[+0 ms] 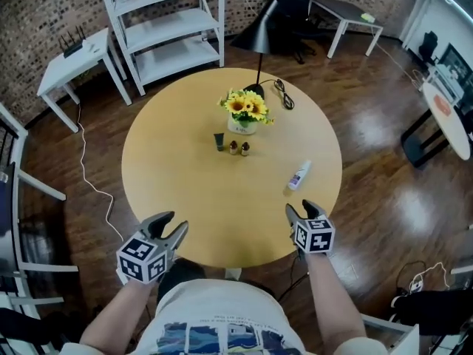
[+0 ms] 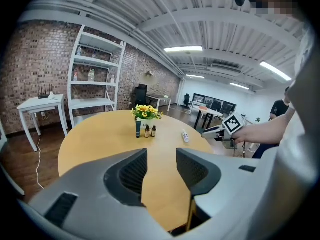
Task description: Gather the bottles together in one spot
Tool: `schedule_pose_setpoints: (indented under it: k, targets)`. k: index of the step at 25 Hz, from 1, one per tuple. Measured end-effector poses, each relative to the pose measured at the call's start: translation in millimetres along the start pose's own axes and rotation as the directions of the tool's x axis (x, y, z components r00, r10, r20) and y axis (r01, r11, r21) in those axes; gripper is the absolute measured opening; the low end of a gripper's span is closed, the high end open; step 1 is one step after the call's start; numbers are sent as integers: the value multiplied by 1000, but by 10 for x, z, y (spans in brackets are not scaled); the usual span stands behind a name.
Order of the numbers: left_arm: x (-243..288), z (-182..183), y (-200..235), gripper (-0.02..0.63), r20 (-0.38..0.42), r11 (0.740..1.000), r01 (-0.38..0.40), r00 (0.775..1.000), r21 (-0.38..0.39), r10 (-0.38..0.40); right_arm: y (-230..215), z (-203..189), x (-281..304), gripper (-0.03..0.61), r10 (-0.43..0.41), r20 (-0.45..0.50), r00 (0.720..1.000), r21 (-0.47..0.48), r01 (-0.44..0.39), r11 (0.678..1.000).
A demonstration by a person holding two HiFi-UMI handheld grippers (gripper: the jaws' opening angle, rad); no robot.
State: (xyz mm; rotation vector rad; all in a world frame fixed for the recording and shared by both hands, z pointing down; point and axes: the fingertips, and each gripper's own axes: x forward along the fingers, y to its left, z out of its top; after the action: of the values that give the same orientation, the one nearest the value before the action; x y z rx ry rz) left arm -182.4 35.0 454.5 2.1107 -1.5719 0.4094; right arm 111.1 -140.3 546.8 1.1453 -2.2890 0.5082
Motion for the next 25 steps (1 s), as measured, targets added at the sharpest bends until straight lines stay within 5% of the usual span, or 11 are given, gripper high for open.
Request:
schedule_pose_setpoints:
  k: [8,15,25]
  targets:
    - [587,218,-182,161,-70,998,38,997,49,-35,-674,-42,860,253,-56,-63,996,94,62,994]
    - [855,295,-271,161,-103,995,80,992,66,-73,-1151,-72,1395,262,-138,-116,984,240,163,957]
    - [1061,244,-253,161,-155,991,117,982,64,-106,-1119,2,1730,284,-82,-172,982,104,101,989]
